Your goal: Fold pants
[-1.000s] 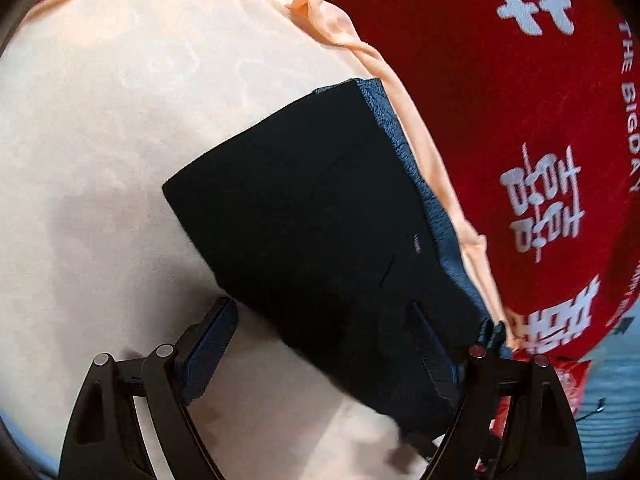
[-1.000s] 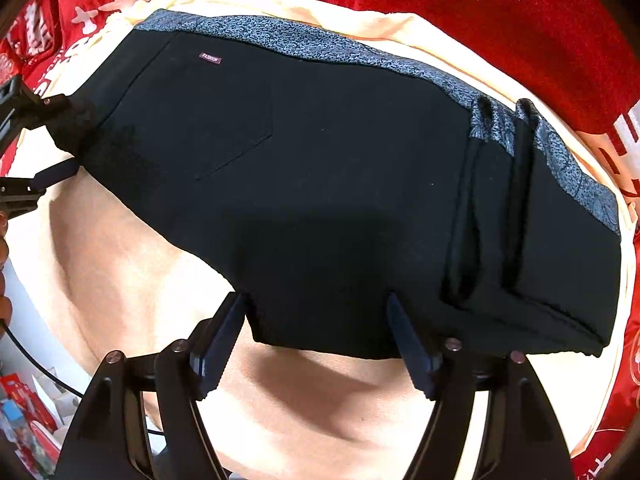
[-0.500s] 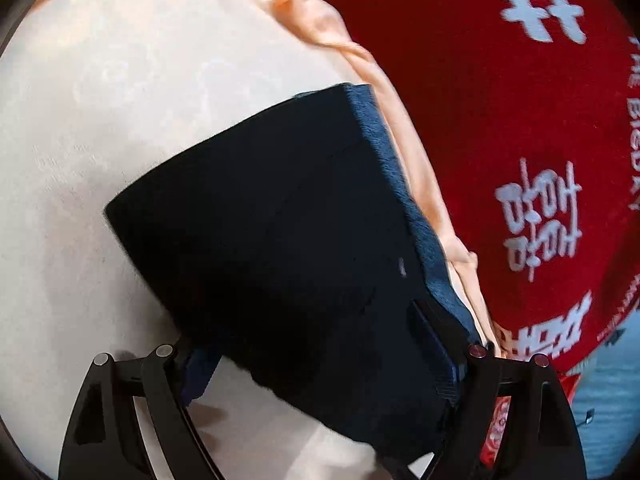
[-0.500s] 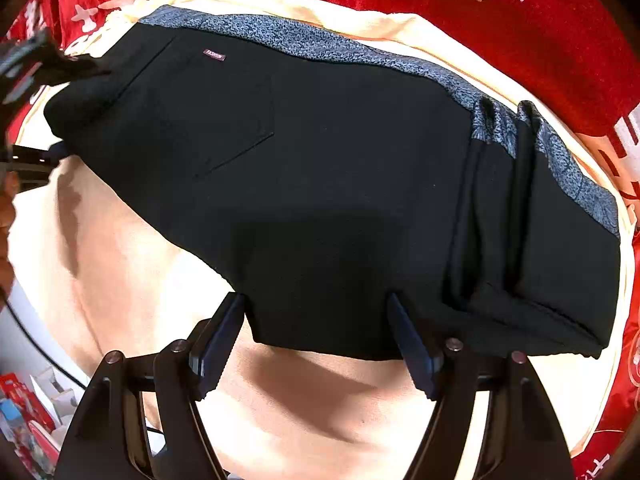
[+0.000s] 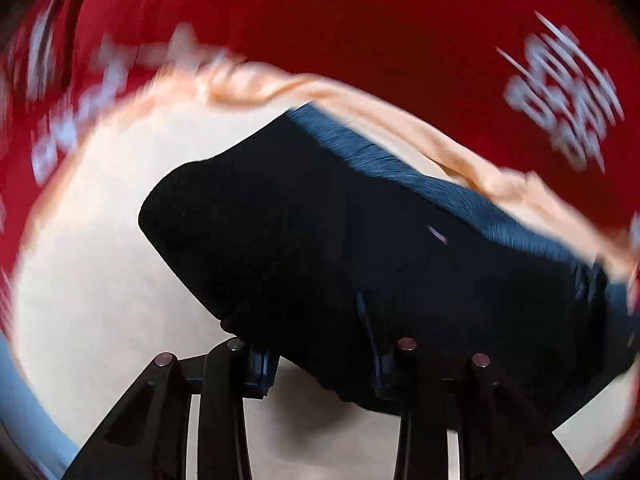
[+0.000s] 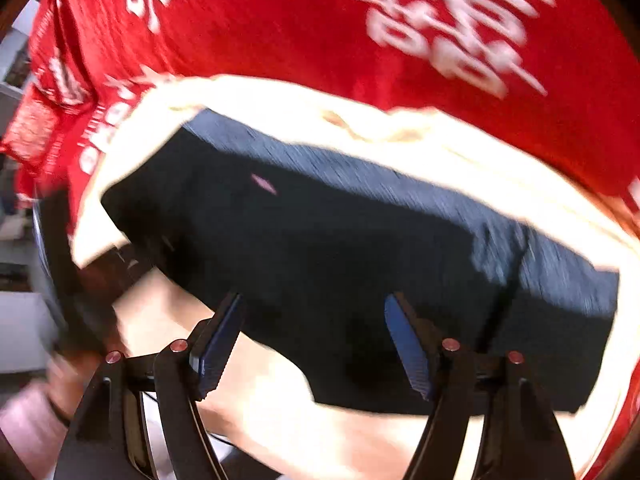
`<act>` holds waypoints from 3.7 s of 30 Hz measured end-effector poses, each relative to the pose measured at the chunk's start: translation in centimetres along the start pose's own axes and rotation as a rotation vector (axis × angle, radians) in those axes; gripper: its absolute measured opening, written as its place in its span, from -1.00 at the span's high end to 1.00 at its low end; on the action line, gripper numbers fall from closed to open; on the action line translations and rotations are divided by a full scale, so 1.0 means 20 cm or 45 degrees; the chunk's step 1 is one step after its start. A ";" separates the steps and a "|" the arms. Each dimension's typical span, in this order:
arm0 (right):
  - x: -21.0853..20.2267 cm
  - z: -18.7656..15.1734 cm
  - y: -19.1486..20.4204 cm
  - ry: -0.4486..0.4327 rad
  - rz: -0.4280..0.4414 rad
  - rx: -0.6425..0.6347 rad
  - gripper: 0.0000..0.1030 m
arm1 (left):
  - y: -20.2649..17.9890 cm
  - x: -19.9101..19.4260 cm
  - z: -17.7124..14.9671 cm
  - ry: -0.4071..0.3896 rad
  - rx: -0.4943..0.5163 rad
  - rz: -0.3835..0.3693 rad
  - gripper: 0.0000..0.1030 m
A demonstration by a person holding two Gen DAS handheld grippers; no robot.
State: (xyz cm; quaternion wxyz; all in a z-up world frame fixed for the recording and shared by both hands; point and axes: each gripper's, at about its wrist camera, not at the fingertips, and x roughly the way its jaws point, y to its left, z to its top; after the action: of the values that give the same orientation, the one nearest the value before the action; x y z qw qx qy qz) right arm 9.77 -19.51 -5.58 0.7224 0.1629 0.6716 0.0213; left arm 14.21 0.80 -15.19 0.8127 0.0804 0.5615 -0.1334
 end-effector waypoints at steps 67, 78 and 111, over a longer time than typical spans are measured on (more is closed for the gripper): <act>-0.52 -0.24 -0.99 -0.070 0.773 0.341 0.74 | -1.71 -0.72 -0.33 -0.267 0.958 -0.205 0.29; -0.37 -0.65 -1.52 -0.108 0.767 0.667 0.74 | -2.15 -0.54 -0.60 -0.135 1.169 -0.240 0.29; -0.27 -0.68 -1.31 -0.099 -0.104 0.430 0.32 | -1.24 -0.40 -0.05 0.141 0.469 -0.056 -0.28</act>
State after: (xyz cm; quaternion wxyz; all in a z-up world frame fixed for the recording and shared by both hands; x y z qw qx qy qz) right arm -9.04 -42.82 -7.86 0.7105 0.2554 0.6432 -0.1276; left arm 2.97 -21.56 -7.59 0.7490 0.2226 0.5731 -0.2470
